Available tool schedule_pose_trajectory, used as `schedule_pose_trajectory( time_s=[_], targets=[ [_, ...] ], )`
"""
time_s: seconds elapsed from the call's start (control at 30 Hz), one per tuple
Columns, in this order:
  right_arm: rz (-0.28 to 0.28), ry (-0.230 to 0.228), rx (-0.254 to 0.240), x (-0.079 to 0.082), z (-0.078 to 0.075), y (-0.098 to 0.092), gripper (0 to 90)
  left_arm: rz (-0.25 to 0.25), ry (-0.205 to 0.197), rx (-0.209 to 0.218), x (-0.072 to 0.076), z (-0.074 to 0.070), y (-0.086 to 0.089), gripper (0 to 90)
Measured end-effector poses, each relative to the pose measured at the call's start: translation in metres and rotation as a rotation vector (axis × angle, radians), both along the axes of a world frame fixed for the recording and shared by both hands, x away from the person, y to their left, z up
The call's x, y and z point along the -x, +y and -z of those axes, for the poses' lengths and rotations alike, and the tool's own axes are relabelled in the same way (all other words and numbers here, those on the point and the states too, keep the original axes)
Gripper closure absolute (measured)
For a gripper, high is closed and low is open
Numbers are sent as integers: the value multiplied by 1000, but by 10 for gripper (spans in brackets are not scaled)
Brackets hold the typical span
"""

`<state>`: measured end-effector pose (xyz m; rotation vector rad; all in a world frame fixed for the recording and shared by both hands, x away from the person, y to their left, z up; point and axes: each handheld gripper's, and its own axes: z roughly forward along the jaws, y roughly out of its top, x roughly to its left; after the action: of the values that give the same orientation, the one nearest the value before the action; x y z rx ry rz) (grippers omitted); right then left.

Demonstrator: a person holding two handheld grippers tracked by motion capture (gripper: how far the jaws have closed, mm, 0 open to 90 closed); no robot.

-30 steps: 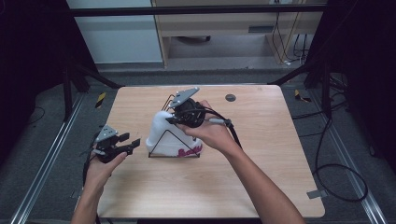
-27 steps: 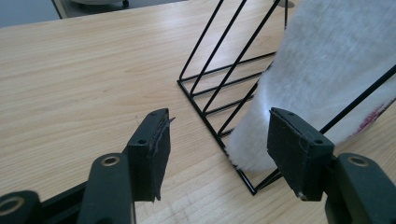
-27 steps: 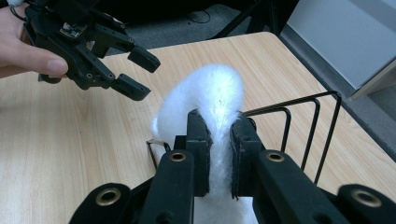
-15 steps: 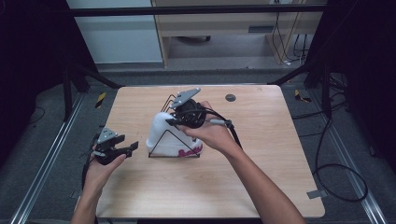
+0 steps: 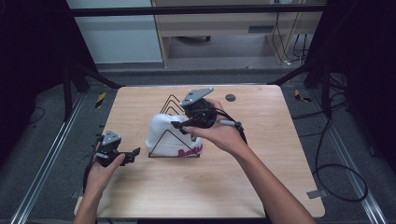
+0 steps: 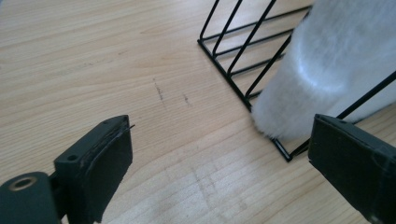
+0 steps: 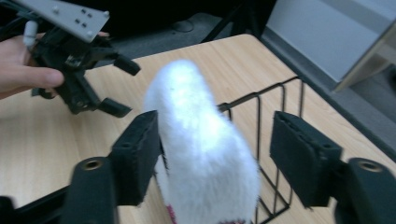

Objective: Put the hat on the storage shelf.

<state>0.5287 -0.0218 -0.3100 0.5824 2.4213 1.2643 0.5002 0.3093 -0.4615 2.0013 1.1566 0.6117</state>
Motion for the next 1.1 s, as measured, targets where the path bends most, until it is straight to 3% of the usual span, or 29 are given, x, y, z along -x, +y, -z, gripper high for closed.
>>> schedule_pose_trajectory(
  time_s=[0.2, 0.4, 0.47, 0.9, 1.1],
  targets=[
    [59, 4, -7, 0, -2, -16, 155, -14, 7, -38, -2, 6, 0, 49],
    [107, 2, -26, 0, -4, -37, 97, -38, 28, -44, -2, 17, 5, 48],
    [136, -18, -21, 2, -3, -50, 80, -45, 36, -51, -2, 19, 6, 48],
    [249, -34, -54, 10, 2, -104, 67, -54, 56, -58, -3, 33, 8, 45],
    [306, -21, -60, 15, 14, -130, 64, -57, 87, -83, -6, 39, 6, 41]
  ],
)
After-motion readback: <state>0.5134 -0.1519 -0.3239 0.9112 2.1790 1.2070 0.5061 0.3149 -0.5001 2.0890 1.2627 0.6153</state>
